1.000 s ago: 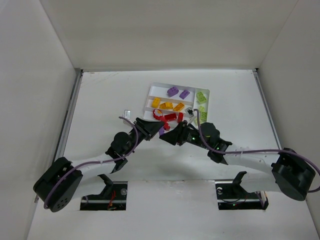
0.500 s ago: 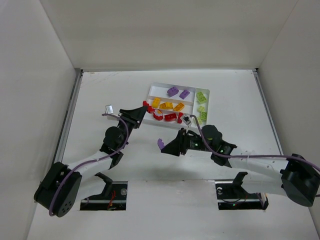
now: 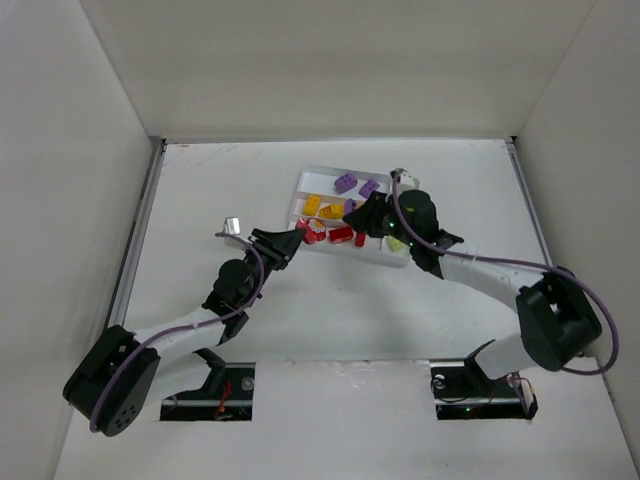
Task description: Sort the legos into containers by color
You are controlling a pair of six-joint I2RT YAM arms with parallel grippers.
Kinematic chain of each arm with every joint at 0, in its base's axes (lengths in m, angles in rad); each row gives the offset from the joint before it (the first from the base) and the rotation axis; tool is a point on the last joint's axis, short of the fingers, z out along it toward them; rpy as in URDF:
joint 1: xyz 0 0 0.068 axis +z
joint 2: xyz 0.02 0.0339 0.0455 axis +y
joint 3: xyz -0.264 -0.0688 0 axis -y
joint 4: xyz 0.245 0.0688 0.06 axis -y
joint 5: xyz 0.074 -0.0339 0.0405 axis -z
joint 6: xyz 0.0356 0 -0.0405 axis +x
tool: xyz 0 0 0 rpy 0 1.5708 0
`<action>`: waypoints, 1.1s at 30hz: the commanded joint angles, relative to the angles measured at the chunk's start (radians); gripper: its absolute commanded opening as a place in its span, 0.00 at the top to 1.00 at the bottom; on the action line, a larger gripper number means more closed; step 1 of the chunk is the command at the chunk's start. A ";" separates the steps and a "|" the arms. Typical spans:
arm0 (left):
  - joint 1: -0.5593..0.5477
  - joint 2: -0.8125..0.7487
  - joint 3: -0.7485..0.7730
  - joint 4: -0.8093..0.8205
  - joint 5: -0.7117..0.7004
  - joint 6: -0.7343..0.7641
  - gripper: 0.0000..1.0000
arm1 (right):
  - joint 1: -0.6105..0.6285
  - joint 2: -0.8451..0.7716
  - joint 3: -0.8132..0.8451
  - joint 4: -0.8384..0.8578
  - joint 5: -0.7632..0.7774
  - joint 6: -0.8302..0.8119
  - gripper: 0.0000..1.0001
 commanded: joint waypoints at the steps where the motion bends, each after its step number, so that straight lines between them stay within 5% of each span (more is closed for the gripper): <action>1: -0.037 -0.045 -0.011 -0.010 -0.004 0.070 0.80 | -0.042 0.138 0.181 -0.081 0.163 -0.089 0.67; 12: -0.116 -0.093 -0.057 -0.074 -0.003 0.147 0.80 | -0.113 0.523 0.647 -0.386 0.324 -0.191 0.67; 24: 0.090 -0.295 -0.129 -0.251 0.068 0.144 0.80 | -0.031 0.761 1.015 -0.526 0.224 -0.195 0.66; 33: 0.121 -0.294 -0.143 -0.242 0.118 0.132 0.80 | -0.021 0.908 1.246 -0.633 0.227 -0.188 0.63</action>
